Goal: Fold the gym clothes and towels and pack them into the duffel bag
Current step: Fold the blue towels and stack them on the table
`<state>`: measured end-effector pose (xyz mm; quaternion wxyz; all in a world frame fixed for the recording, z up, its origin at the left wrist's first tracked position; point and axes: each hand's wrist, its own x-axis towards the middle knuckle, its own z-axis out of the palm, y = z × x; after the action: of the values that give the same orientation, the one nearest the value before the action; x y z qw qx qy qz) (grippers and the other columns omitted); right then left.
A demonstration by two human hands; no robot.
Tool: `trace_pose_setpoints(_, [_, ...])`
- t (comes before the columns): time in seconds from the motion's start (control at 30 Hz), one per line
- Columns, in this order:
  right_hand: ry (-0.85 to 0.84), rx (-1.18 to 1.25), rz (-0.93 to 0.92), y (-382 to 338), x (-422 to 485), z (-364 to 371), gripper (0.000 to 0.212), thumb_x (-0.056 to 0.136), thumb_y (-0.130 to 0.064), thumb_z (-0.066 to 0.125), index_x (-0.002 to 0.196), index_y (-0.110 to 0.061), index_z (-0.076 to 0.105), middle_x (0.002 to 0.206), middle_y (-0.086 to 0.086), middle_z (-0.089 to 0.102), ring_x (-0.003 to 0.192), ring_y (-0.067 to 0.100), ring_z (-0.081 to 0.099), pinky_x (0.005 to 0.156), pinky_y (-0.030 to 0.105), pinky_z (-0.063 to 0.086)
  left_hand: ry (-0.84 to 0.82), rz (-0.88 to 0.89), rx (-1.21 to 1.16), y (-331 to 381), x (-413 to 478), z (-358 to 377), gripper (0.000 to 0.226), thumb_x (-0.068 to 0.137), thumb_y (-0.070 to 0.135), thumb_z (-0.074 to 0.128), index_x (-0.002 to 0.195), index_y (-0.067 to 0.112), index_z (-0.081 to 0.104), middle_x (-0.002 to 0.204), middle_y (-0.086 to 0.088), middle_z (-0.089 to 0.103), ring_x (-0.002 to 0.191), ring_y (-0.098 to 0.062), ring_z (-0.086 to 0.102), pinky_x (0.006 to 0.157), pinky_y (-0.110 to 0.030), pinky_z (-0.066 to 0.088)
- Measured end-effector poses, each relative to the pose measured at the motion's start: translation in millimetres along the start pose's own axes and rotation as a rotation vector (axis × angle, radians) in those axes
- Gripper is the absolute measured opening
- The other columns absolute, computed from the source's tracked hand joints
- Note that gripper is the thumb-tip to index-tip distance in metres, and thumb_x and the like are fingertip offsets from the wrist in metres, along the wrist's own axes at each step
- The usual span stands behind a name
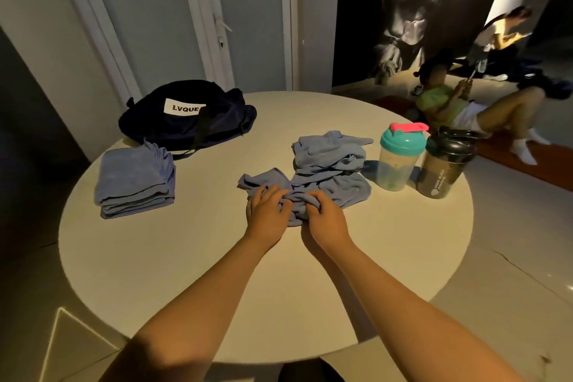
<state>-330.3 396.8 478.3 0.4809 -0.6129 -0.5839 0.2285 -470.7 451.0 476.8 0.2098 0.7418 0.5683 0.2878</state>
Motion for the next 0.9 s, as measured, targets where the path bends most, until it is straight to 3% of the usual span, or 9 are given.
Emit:
trace_pose_setpoints(0.13, [0.120,-0.007,-0.024,-11,-14,6,0.023,0.100,-0.014,0.048,0.120,-0.021,0.058,0.105,-0.004,0.064,0.090,0.016,0.058,0.075,0.030,0.044,0.039,-0.054,0.040,-11,-14,-2,0.027,0.099,0.040,0.050,0.115,0.022,0.063,0.122,-0.002,0.063,0.124,-0.026,0.048,0.113,-0.047,0.029])
trace_pose_setpoints(0.23, [0.043,-0.051,-0.073,-21,-31,9,0.026,0.100,-0.035,0.047,0.119,-0.026,0.062,0.093,-0.008,0.065,0.087,0.019,0.060,0.085,0.041,0.045,0.142,-0.053,-0.030,-14,-33,-13,0.021,0.099,0.039,0.050,0.104,0.021,0.062,0.100,0.002,0.061,0.102,-0.022,0.049,0.106,-0.049,0.036])
trace_pose_setpoints(0.37, [0.008,-0.127,0.024,-23,-48,6,0.049,0.089,-0.049,0.032,0.111,-0.025,0.069,0.117,-0.012,0.053,0.113,0.009,0.046,0.097,0.037,0.034,0.192,-0.011,-0.180,-20,-62,-26,0.023,0.095,0.042,0.052,0.109,0.029,0.065,0.122,0.000,0.059,0.120,-0.024,0.046,0.097,-0.044,0.048])
trace_pose_setpoints(0.43, [-0.061,-0.115,0.043,-27,-58,2,0.036,0.097,-0.038,0.033,0.089,-0.022,0.064,0.097,-0.010,0.057,0.097,0.013,0.050,0.085,0.037,0.037,0.155,-0.046,-0.212,-22,-76,-29,0.040,0.085,0.059,0.041,0.111,0.041,0.065,0.115,0.006,0.062,0.123,-0.020,0.042,0.098,-0.039,0.048])
trace_pose_setpoints(0.53, [-0.115,-0.050,0.084,-37,-75,-1,0.034,0.107,-0.023,0.032,0.075,-0.018,0.043,0.072,0.003,0.049,0.067,0.019,0.043,0.064,0.037,0.033,0.136,-0.025,-0.178,-30,-89,-31,0.040,0.086,0.061,0.034,0.110,0.050,0.065,0.104,0.014,0.067,0.118,-0.021,0.050,0.096,-0.041,0.050])
trace_pose_setpoints(0.7, [-0.270,0.199,0.206,-58,-89,4,0.038,0.104,-0.030,0.036,0.086,0.002,0.049,0.088,0.024,0.054,0.075,0.020,0.047,0.072,0.038,0.040,0.223,0.019,-0.163,-21,-107,-52,0.065,0.089,0.059,0.019,0.122,0.032,0.068,0.123,0.005,0.063,0.112,-0.024,0.057,0.099,-0.044,0.046])
trace_pose_setpoints(0.77, [-0.316,0.366,0.268,-62,-94,5,0.038,0.101,-0.030,0.038,0.088,0.003,0.052,0.086,0.024,0.055,0.075,0.023,0.053,0.070,0.040,0.046,0.196,0.030,-0.166,-14,-106,-62,0.060,0.093,0.056,0.023,0.127,0.030,0.065,0.131,0.004,0.061,0.118,-0.023,0.055,0.104,-0.044,0.044])
trace_pose_setpoints(0.83, [-0.165,0.294,0.235,-61,-93,3,0.036,0.104,-0.028,0.039,0.092,0.002,0.055,0.086,0.015,0.059,0.074,0.022,0.053,0.066,0.035,0.044,0.110,0.029,-0.122,-16,-98,-63,0.044,0.101,0.047,0.038,0.137,0.032,0.058,0.141,0.006,0.057,0.127,-0.022,0.051,0.114,-0.045,0.034])
trace_pose_setpoints(0.9, [0.043,0.018,0.145,-48,-84,1,0.027,0.105,-0.025,0.042,0.102,-0.008,0.063,0.100,0.007,0.062,0.085,0.021,0.055,0.071,0.033,0.042,-0.022,0.033,-0.037,-17,-88,-59,0.044,0.101,0.039,0.047,0.145,0.035,0.049,0.148,0.006,0.051,0.134,-0.023,0.047,0.121,-0.047,0.021])
